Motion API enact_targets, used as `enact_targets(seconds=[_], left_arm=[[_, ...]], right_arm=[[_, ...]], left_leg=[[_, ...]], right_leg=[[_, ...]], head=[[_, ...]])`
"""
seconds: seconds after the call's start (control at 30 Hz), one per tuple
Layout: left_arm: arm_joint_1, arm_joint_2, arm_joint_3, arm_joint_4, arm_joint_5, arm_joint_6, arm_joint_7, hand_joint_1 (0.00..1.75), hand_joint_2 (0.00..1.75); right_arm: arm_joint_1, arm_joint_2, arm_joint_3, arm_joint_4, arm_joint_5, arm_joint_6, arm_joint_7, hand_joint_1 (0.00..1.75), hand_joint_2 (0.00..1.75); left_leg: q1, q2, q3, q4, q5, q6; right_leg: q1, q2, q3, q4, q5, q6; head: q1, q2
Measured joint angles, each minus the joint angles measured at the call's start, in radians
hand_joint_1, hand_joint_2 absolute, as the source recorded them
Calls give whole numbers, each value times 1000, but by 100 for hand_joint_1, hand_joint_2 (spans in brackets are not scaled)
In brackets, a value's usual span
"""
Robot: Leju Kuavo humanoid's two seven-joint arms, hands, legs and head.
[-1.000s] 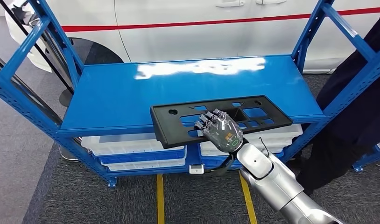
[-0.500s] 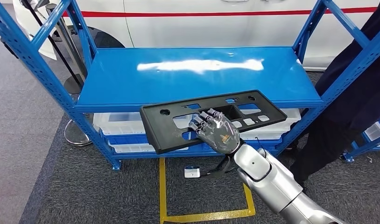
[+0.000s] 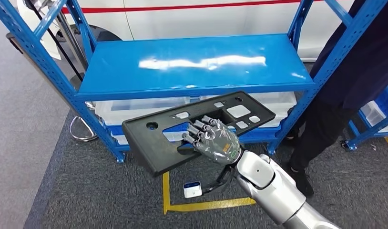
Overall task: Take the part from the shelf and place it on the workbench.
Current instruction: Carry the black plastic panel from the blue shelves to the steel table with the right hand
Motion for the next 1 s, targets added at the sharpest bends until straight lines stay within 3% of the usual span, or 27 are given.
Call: enact_targets(seconds=[0.03, 0.07, 0.1, 0.13, 0.17, 0.23, 0.27, 0.3, 0.37, 0.4, 0.43, 0.5, 0.53, 0.57, 0.6, 0.67, 0.73, 0.8, 0.87, 0.9, 0.93, 1.0], left_arm=[[0, 1, 0, 0, -1, 0, -1, 0, 175], [-1, 3, 0, 0, -1, 0, -2, 0, 175], [-1, 4, 0, 0, -2, -1, -3, 0, 175], [-1, 6, 0, 0, -2, -1, -4, 0, 175], [-2, 7, -1, 0, -2, -1, -4, 0, 175], [-3, 10, -1, 0, -2, -1, -6, 0, 175], [-3, 11, -1, 0, -2, -1, -7, 0, 175], [-3, 12, -1, 0, -2, -1, -7, 0, 175], [-3, 12, -1, 0, -2, -2, -8, 0, 175], [-4, 12, -1, 0, -2, -2, -8, 0, 175], [-5, 12, -1, 0, -2, -2, -8, 0, 175], [-5, 12, -2, 0, -2, -2, -8, 0, 175], [-4, 12, -2, 0, -2, -2, -8, 0, 175], [-4, 12, -2, 0, -2, -2, -8, 0, 175], [-4, 12, -2, 0, -2, -2, -8, 0, 175], [-4, 13, -2, 0, -2, -3, -8, 0, 175], [-4, 12, -2, 0, -2, -4, -9, 0, 175], [-3, 12, -2, 0, -2, -7, -11, 0, 175], [-1, 13, -2, 0, -1, -10, -13, 0, 175], [0, 13, -2, 0, -1, -11, -13, 0, 175], [1, 14, -2, 0, -1, -13, -13, 0, 175], [2, 14, -2, 0, 0, -16, -13, 0, 175]], right_arm=[[4, 3, -4, -2, -1, 0, -3, 175, 175], [9, 4, -8, -2, -1, 0, -5, 175, 175], [13, 5, -12, -2, 1, 0, -8, 175, 175], [16, 5, -15, -2, 3, 0, -9, 175, 175], [19, 6, -19, -2, 4, 0, -8, 175, 175], [21, 9, -26, -2, 4, 0, -8, 175, 175], [21, 10, -29, -2, 3, 0, -8, 175, 175], [21, 11, -31, -2, 2, 0, -9, 175, 175], [23, 11, -33, -2, 1, 0, -9, 175, 175], [24, 11, -34, -1, 1, 0, -9, 175, 175], [25, 11, -34, -1, 1, 0, -9, 175, 175], [25, 11, -36, 0, 1, 0, -8, 175, 175], [26, 11, -36, 1, 1, 0, -7, 175, 175], [26, 11, -36, 3, 0, 0, -6, 175, 175], [26, 11, -36, 5, -1, 0, -5, 175, 175], [25, 11, -36, 8, -4, 0, -3, 175, 175], [22, 12, -36, 9, -6, 0, -1, 175, 175], [16, 13, -35, 10, -8, 0, 0, 175, 175], [9, 13, -33, 15, -8, 0, 5, 175, 175], [5, 13, -31, 17, -7, 0, 8, 175, 175], [3, 14, -29, 20, -6, 0, 11, 175, 175], [-1, 15, -25, 26, -6, 0, 14, 175, 175]], left_leg=[[1, 0, -5, 61, -26, -4], [1, 0, -2, 106, -25, -8], [2, 0, 13, 124, -1, -10], [4, 0, 45, 105, 33, -10], [4, 0, 94, 53, 55, -9], [2, -2, 208, -99, 37, -1], [0, -3, 243, -155, 18, 4], [-3, -4, 259, -186, 6, 10], [-1, -1, 245, -193, 22, 26], [1, 2, 235, -195, 35, 35], [4, 5, 221, -197, 50, 43], [3, 8, 190, -195, 77, 53], [2, 9, 171, -193, 90, 53], [1, 9, 153, -189, 102, 53], [1, 10, 135, -185, 112, 52], [1, 9, 101, -172, 130, 47], [-2, 7, 77, -161, 144, 38], [-3, 6, 68, -160, 161, 26], [-2, 4, 63, -164, 174, 13], [-1, 3, 55, -154, 158, 8], [-1, 2, 44, -130, 123, 3], [1, 2, 13, -24, 16, -3]], right_leg=[[1, -1, -16, 1, 13, 0], [1, -2, -33, 3, 25, 2], [1, -3, -51, 7, 37, 4], [0, -4, -69, 12, 48, 7], [0, -4, -85, 18, 57, 10], [2, -4, -108, 33, 72, 20], [3, -4, -112, 36, 80, 25], [4, -4, -114, 36, 90, 31], [2, -3, -119, 33, 100, 42], [1, 0, -126, 43, 82, 48], [0, 3, -137, 71, 42, 53], [-3, 7, -164, 183, -66, 60], [-3, 7, -174, 248, -100, 63], [-4, 7, -175, 295, -107, 64], [-4, 7, -163, 316, -91, 65], [-4, 7, -87, 252, -38, 60], [1, 8, 17, 109, -45, 50], [7, 10, 62, 28, -71, 39], [6, 9, 51, 17, -55, 25], [4, 6, 42, 14, -44, 15], [1, 4, 29, 10, -30, 6], [1, 2, -1, 10, -4, -5]], head=[[0, 0], [0, 0], [0, 0], [0, 0], [0, 0], [0, 0], [0, 0], [0, 0], [0, 0], [1, 0], [2, 0], [2, 0], [2, 0], [2, 0], [2, 0], [2, 0], [2, 0], [2, 0], [2, 0], [2, 0], [2, 0], [2, 0]])
